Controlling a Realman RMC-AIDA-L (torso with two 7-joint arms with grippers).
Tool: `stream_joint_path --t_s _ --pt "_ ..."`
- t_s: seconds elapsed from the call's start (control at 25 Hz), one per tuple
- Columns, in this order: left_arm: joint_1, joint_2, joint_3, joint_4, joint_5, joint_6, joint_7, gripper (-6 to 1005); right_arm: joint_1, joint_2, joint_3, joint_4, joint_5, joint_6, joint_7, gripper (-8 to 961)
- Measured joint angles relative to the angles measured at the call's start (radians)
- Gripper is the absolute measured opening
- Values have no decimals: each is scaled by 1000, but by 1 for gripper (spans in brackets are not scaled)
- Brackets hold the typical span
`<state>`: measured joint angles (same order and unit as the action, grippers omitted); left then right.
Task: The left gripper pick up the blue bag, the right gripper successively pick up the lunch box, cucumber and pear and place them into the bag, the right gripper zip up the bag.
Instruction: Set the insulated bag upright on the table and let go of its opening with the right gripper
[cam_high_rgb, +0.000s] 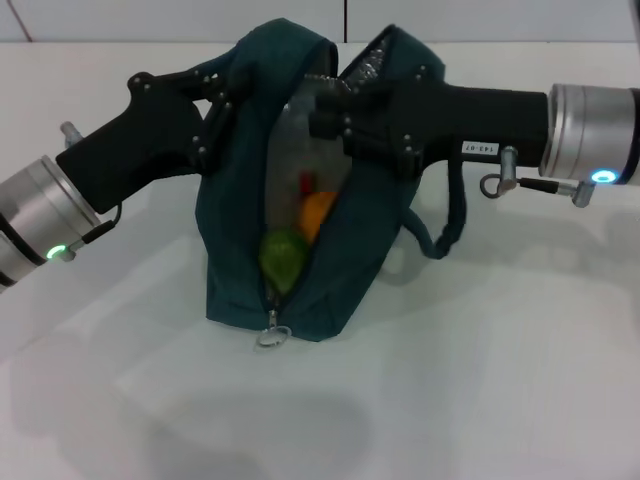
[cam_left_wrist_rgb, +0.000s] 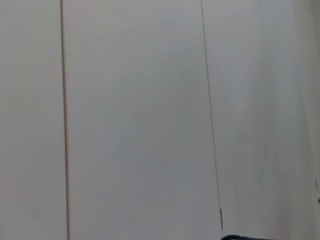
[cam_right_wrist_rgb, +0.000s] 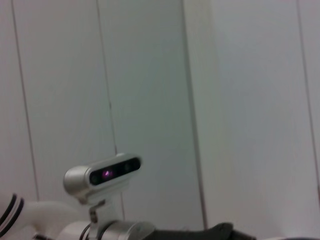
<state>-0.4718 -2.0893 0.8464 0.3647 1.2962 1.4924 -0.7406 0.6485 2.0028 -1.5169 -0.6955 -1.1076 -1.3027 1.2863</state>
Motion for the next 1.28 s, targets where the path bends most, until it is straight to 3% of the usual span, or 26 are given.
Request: stream_joint_path --t_s 0.04,0.28,0.4,0.56,0.68,0.84,0.88,1.04,1.28 --pt "0 0 0 -1 0 -2 0 44 -7 4 10 0 0 -2 -6 147" --pt "-1 -1 -3 -4 0 -7 3 44 -55 4 63 -15 1 -64 -19 366" --pt "-1 0 -3 -4 0 -12 3 44 -89 -25 83 -16 0 -135 -16 385" --pt "0 0 -3 1 0 -29 3 44 -132 -83 85 -5 -29 -201 34 409" --pt "0 1 -3 0 0 -31 3 43 -143 -94 91 15 -84 -192 78 428" --pt "0 1 -2 -4 0 -32 9 43 -139 -78 99 40 -147 -169 86 419" --pt "0 0 -2 -4 0 -32 12 43 -128 -57 100 47 -201 -145 88 414" --pt "0 -1 -3 -5 0 -32 13 43 -112 -25 99 49 -262 -99 90 400" --pt "1 -1 -3 -7 0 -32 9 43 -108 -8 95 48 -286 -99 82 328"
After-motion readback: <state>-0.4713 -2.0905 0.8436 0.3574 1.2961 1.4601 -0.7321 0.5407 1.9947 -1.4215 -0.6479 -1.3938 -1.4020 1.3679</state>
